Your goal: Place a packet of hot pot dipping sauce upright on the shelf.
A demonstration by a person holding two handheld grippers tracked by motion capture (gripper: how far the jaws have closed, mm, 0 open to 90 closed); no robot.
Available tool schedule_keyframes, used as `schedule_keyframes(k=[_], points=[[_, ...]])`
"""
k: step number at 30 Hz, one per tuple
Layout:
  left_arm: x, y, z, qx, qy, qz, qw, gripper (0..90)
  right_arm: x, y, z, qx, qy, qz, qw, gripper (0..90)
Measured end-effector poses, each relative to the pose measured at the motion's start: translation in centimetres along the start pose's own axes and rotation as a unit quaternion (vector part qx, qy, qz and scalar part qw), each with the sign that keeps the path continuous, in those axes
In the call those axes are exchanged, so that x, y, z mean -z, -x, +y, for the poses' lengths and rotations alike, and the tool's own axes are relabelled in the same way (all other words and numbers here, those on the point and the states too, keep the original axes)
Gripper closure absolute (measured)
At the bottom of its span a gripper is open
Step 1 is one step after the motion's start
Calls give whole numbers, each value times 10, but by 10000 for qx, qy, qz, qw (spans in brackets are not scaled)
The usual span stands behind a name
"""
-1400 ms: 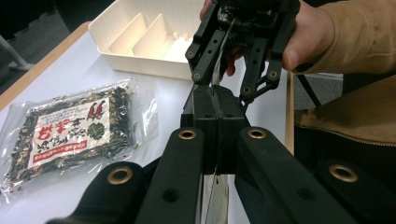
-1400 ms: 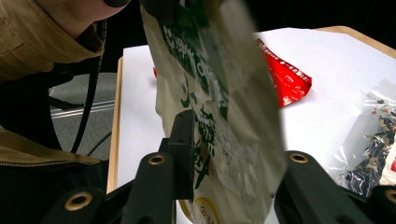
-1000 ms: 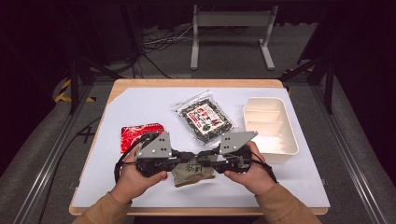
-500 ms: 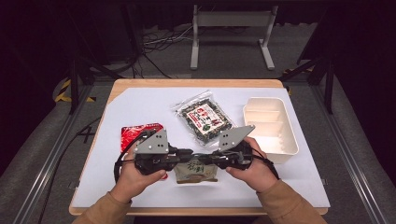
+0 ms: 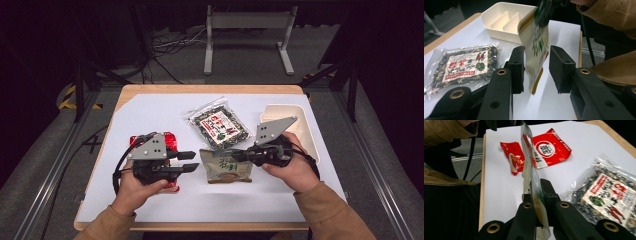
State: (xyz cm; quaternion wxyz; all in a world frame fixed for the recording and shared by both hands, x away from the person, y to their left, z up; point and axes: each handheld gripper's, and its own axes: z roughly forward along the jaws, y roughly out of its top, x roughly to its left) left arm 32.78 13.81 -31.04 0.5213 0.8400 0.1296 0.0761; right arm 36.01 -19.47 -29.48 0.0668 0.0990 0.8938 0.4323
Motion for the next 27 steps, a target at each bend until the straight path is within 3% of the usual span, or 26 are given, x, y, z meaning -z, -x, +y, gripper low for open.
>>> schedule_keyframes(k=[10,18,27], points=[[11,-13,-18,332,-17,339,9989,578,33,21,8,54,138,-272,9995,898],[20,-22,-26,432,-17,532,9976,558,49,34,14,75,183,-466,9987,898],[26,-35,-36,618,82,904,9940,442,65,50,17,83,105,-779,9969,898]])
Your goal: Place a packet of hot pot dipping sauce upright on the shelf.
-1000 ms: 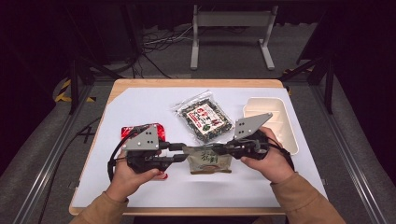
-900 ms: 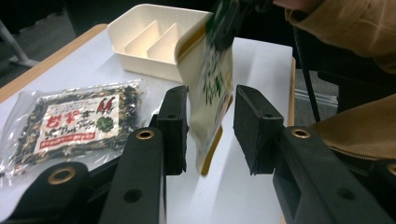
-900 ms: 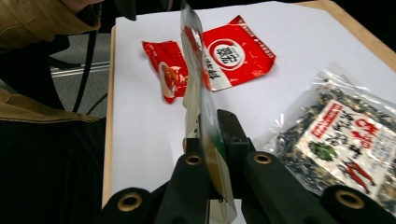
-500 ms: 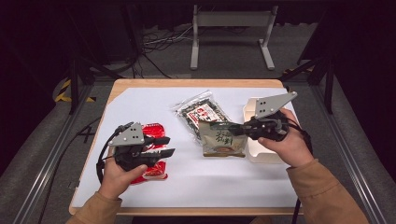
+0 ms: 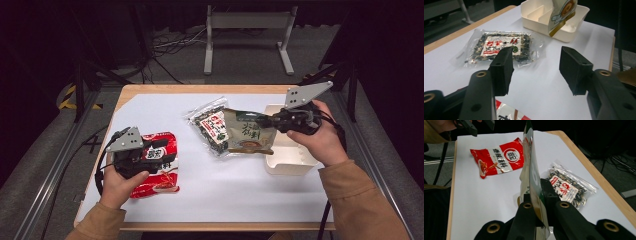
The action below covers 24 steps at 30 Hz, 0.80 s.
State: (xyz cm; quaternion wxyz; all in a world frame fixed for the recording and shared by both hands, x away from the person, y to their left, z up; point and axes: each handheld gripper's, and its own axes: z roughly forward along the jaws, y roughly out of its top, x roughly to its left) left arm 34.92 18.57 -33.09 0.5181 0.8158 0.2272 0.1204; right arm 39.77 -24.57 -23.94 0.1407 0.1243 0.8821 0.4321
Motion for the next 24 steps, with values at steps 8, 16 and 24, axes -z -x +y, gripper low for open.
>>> schedule_keyframes(k=[8,16,24], points=[[1,-13,-9,236,53,165,9996,392,8,21,-7,0,2,-353,9994,897],[1,-22,-17,370,71,346,9987,373,15,42,-16,4,-14,-670,9978,898],[1,-28,-23,407,30,544,9977,361,25,66,-26,-75,72,-885,9960,897]])
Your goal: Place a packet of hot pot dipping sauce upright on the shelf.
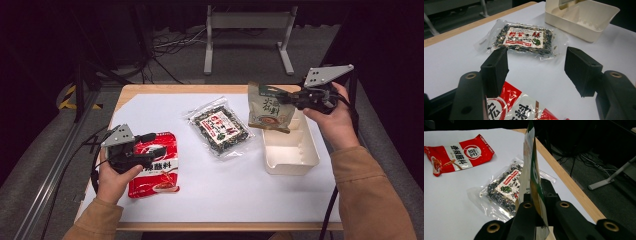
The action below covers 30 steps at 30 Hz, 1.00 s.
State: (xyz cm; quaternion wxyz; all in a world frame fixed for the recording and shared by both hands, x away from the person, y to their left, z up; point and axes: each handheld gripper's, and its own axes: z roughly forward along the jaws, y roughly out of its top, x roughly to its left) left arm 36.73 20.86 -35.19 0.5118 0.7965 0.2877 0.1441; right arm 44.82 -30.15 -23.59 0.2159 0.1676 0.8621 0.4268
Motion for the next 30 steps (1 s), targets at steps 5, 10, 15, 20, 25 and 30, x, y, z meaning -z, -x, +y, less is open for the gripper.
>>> schedule_keyframes(k=[5,10,15,20,25,30], points=[[4,-1,-4,-26,-68,139,9999,355,4,16,-7,-95,42,-46,9999,897],[9,-3,-8,47,-91,226,9997,349,7,27,-13,-49,23,-142,9999,897],[13,-4,-13,112,-85,305,9994,349,6,39,-19,5,32,-163,9999,897],[18,-3,-17,160,-87,379,9991,350,4,50,-26,80,69,-188,9998,897],[23,-3,-21,208,-97,447,9987,349,1,57,-28,162,18,-244,9996,898],[29,-2,-24,265,-113,518,9982,350,-2,65,-33,185,-61,-328,9993,897]])
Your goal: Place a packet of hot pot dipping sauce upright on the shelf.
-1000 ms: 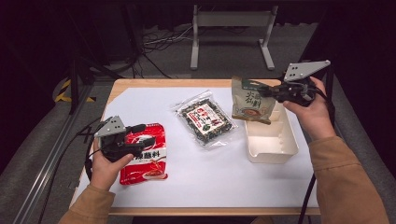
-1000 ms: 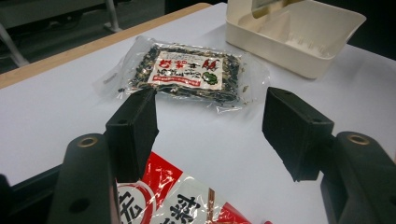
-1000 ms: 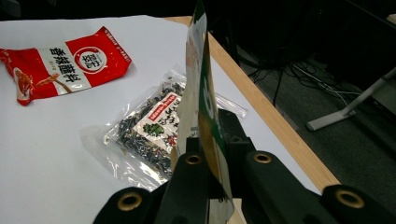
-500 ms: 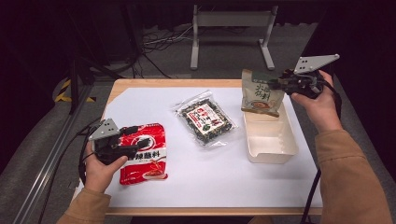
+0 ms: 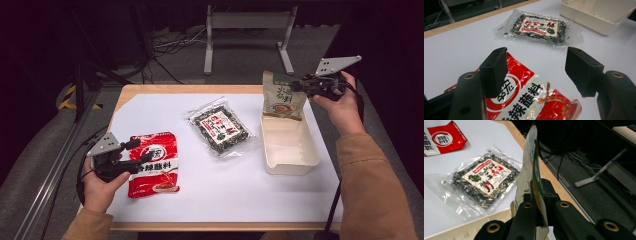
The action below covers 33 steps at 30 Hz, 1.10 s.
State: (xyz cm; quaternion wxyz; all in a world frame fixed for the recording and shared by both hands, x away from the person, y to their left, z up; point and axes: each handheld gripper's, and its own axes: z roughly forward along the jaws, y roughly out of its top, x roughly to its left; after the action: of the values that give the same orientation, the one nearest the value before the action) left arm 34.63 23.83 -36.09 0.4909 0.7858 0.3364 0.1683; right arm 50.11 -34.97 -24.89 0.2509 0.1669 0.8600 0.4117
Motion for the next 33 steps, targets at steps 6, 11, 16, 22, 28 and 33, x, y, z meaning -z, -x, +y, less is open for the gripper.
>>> schedule_keyframes(k=[6,11,16,22,28,33], points=[[2,-2,-2,-20,-1,46,10000,350,-4,7,-7,30,-103,-109,9999,897],[2,-2,-4,13,-16,52,10000,350,-11,11,-14,-7,-180,-204,9996,897],[1,-1,-4,26,-30,44,10000,350,-17,13,-20,82,-283,-273,9992,897],[0,-1,-5,6,-63,40,10000,349,-26,10,-24,129,-286,-247,9992,895],[-1,-2,-4,1,-59,28,10000,350,-35,5,-25,208,-348,-124,9991,895],[-1,-2,-4,10,-51,13,10000,350,-43,4,-30,129,-405,-61,9991,894]])
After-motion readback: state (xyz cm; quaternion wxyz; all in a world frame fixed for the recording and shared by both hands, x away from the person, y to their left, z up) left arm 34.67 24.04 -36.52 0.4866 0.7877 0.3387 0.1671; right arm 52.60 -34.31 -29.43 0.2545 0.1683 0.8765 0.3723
